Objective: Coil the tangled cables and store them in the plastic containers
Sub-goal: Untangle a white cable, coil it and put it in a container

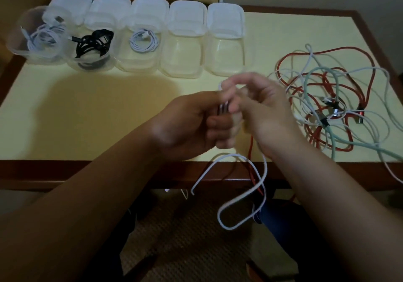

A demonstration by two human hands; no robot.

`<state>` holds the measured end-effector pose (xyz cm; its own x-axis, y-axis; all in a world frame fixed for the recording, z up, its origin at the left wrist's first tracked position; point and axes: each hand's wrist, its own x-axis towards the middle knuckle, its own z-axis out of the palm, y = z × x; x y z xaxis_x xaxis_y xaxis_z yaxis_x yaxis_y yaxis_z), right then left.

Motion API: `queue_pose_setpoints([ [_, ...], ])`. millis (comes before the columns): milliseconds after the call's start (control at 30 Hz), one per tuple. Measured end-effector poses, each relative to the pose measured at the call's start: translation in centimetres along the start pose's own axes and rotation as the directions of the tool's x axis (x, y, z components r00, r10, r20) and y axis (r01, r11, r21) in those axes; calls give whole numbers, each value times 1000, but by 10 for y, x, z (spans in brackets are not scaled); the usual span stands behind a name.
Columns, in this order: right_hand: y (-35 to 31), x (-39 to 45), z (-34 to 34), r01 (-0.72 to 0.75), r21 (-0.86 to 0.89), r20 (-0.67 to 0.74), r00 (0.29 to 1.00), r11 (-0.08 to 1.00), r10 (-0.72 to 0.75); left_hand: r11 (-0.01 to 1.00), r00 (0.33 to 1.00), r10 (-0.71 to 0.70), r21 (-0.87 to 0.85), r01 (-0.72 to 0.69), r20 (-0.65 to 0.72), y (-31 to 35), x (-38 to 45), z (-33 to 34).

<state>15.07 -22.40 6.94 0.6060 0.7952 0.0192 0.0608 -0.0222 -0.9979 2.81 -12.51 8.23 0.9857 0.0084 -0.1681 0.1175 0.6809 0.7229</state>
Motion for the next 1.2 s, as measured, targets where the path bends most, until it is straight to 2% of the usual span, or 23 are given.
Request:
queue_pose_setpoints([
  [67,2,-5,12,-294,157,123,953,943,276,985,995,70,-152,-79,-67,-1,2,1],
  [100,3,-7,18,-352,117,173,928,929,330,972,986,98,-198,-124,-135,-1,3,0],
  [200,7,-6,21,-307,-138,225,916,942,332,944,924,184,-200,-261,-334,5,3,-5],
  [300,-1,-6,16,-342,-226,271,877,912,396,940,861,232,-123,-317,-452,10,1,-9],
  [367,-8,-10,14,-263,-365,325,863,893,387,931,823,279,-70,-357,-494,11,-1,-12],
  [467,-20,-19,13,-49,-542,420,849,839,321,888,747,383,-6,-459,-544,20,-5,-23],
  [533,-26,-25,12,103,-594,435,876,798,210,899,727,415,123,-420,-548,25,-6,-32],
  [600,-30,-30,13,253,-640,453,887,726,91,865,741,472,411,-286,-478,21,-7,-32],
  [667,-31,-35,15,380,-672,474,880,635,-25,721,781,516,671,-174,-352,11,-7,-29],
  [767,-30,-32,11,517,-717,470,854,468,-223,574,849,476,813,-101,-230,3,-9,-27],
  [833,-28,-27,6,553,-732,463,832,398,-305,552,872,432,832,-57,-228,5,-9,-28],
  [867,-28,-24,3,560,-728,447,825,396,-345,545,880,408,838,-20,-244,6,-8,-27],
  [900,-28,-21,0,561,-719,419,820,409,-389,550,890,375,835,12,-260,7,-8,-26],
  [933,-28,-18,-4,556,-713,378,818,427,-434,597,905,318,801,39,-281,7,-7,-25],
  [1033,-25,-6,-15,522,-694,284,831,495,-478,830,957,52,546,118,-286,10,-8,-18],
  [1100,-21,0,-16,543,-651,295,825,530,-482,927,977,-101,339,160,-186,15,-11,-19],
  [1200,-11,6,-12,555,-636,343,826,536,-448,978,978,-203,69,199,55,26,-24,-25],
])
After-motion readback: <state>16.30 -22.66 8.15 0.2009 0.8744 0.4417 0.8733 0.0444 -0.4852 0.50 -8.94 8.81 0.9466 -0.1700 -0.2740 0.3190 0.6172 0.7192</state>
